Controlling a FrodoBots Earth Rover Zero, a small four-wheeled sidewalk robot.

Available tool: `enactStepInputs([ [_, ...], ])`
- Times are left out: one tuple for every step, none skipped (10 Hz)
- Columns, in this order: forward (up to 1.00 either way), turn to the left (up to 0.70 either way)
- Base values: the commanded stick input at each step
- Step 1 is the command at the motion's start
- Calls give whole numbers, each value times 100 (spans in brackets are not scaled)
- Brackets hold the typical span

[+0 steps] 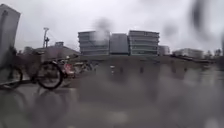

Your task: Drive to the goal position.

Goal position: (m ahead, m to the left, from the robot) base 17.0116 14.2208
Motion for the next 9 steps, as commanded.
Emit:
enactStepInputs([
  [100, 0],
  [100, 0],
  [100, 0],
  [100, 0],
  [100, 0],
  [100, 0],
  [100, 0],
  [100, 0],
  [100, -2],
])
